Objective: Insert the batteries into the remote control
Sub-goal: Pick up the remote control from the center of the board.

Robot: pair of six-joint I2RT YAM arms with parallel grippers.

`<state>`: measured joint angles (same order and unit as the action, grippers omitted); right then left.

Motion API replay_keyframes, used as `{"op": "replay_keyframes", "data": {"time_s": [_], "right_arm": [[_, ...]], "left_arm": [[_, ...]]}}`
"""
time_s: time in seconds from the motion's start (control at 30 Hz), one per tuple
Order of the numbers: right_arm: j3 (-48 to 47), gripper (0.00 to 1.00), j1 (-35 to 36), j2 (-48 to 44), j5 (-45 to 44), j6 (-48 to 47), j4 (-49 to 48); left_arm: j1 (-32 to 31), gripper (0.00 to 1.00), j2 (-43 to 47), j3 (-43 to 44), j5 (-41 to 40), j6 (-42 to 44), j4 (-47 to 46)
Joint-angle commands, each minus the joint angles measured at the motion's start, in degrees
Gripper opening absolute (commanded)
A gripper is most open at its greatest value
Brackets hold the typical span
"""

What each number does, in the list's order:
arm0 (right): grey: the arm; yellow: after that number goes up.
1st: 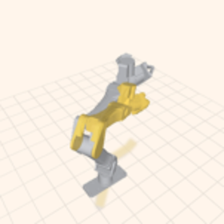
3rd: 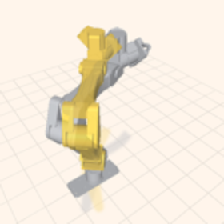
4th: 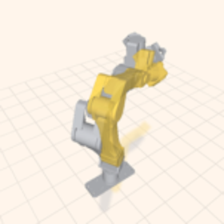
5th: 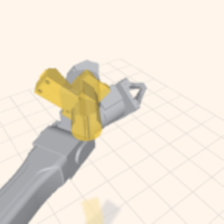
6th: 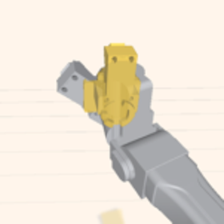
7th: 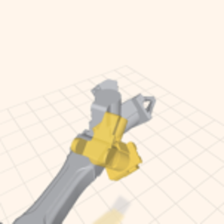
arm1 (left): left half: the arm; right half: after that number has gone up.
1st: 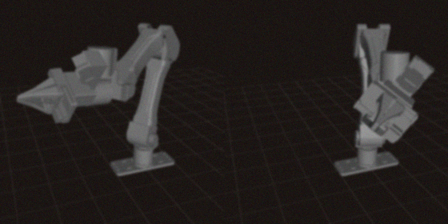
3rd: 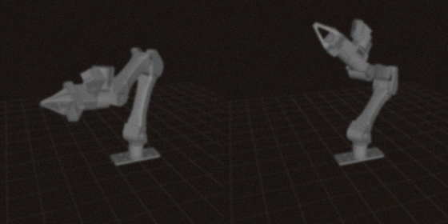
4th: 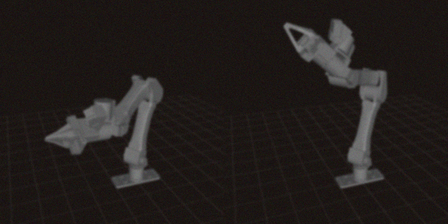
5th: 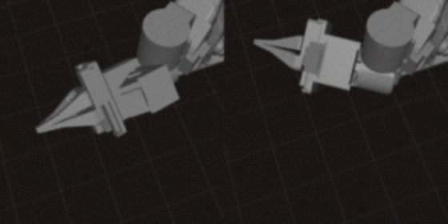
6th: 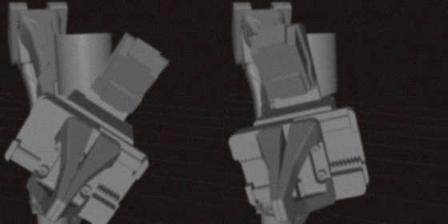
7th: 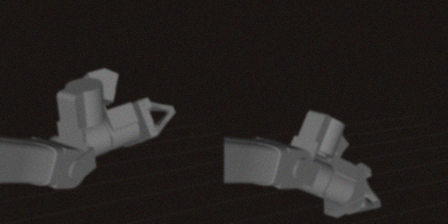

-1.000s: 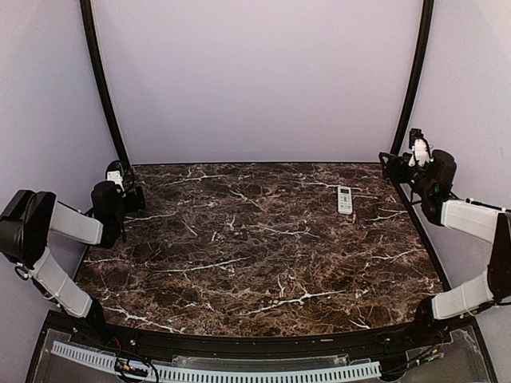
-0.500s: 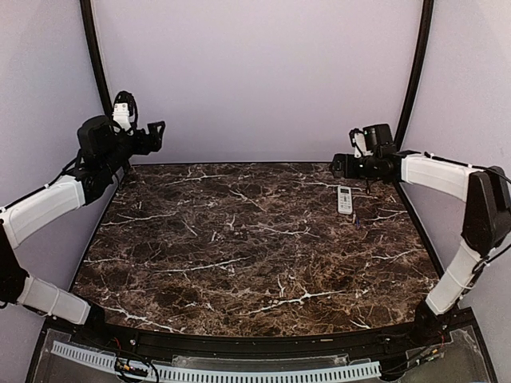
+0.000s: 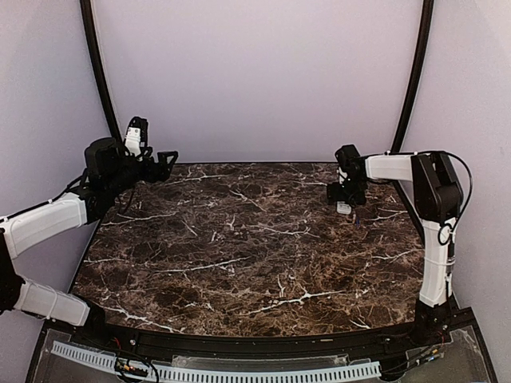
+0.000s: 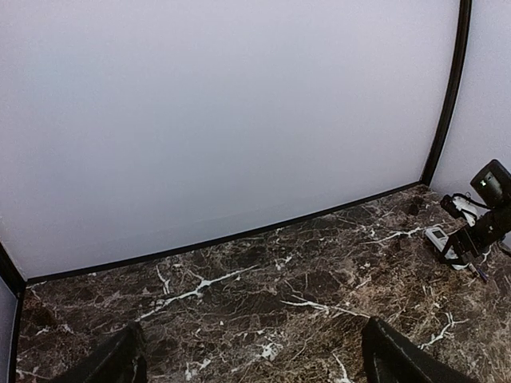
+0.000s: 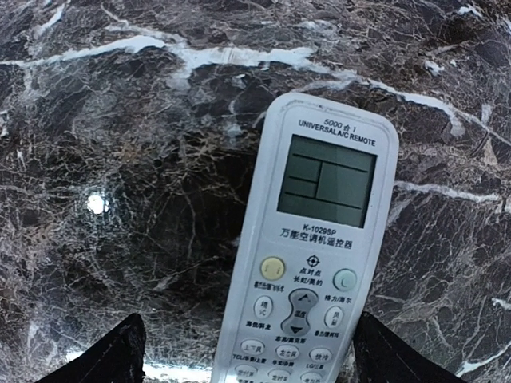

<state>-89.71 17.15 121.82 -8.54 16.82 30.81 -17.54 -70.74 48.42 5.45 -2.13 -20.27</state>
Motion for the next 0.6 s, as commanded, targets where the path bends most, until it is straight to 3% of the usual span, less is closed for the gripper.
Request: {"op": "replay_keyframes", "data": {"time_s": [0.0, 0.13, 0.4, 0.57], "right_arm": [[-1.51, 0.82, -0.89, 1.24, 0.0, 1.62, 1.87], [-0.61, 0.6, -1.51, 1.95, 1.7, 1.45, 1.66], [0.24, 0.33, -1.48, 1.29, 8.03, -2.83, 1.53], [-0.76, 0.22, -0.23, -2.36, 15.9, -6.37, 2.06]], "left_arm": [[-0.38, 0.93, 3.07, -1.81, 4.16, 1.46, -3.75], [-0.46, 0.93, 3.82, -3.43, 6.8, 1.6, -6.6], [-0.67, 0.91, 1.86, -3.22, 10.09, 3.13, -6.59], [-1.26, 0.9, 2.03, -5.26, 10.62, 8.69, -8.61]]}}
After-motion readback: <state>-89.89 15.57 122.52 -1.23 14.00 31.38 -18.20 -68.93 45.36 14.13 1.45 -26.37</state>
